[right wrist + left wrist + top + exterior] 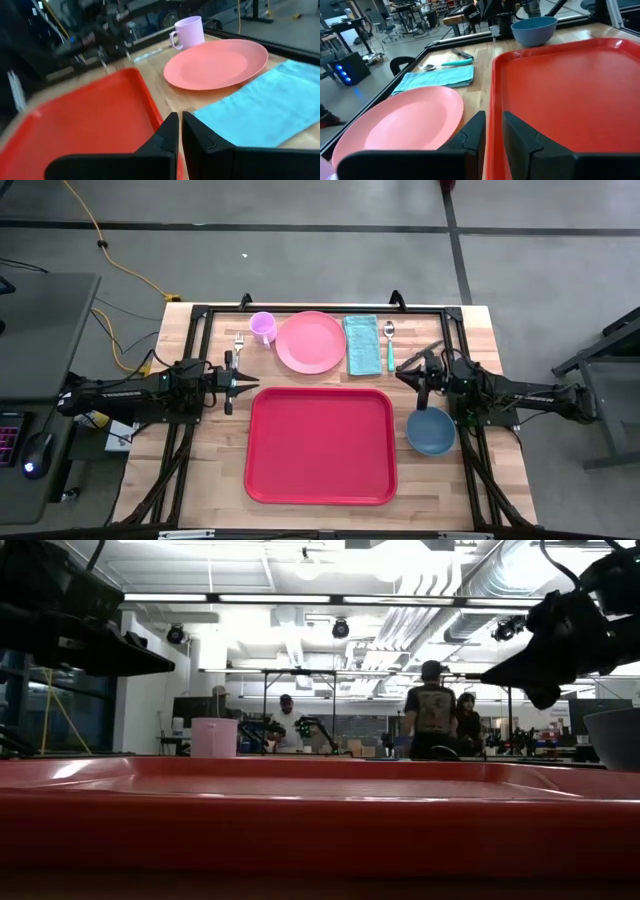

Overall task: Set up tray
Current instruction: Put the pink mug on the red serving tray

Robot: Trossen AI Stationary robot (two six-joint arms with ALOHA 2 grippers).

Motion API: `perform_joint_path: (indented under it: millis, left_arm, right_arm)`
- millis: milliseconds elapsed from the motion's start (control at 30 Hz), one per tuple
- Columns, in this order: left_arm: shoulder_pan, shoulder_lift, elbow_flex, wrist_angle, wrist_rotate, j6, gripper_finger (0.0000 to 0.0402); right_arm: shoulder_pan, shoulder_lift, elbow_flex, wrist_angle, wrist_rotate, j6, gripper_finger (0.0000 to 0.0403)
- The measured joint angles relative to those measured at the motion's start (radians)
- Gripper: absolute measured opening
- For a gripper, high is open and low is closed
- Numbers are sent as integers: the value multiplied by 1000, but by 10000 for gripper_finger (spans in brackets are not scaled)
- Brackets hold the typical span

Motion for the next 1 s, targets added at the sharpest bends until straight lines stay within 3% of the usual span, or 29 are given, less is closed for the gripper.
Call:
perform_joint_path:
  millis: [100, 400, 733, 867, 1000]
  left_arm:
    - [0, 0, 0, 0, -1, 1, 95]
    - [0, 0, 0, 17, -1, 1, 95]
    - [0, 0, 3, 285, -13, 2, 95]
    - [0, 0, 64, 284, -26, 29, 95]
    - [0, 0, 149, 282, -35, 132, 95]
  right_arm:
    - [0, 0, 0, 15, -1, 82, 0]
    - [0, 0, 0, 51, -44, 106, 0]
    - [0, 0, 0, 289, -71, 106, 0]
    - [0, 0, 2, 403, -67, 105, 0]
    - [0, 2, 85, 347, -50, 54, 0]
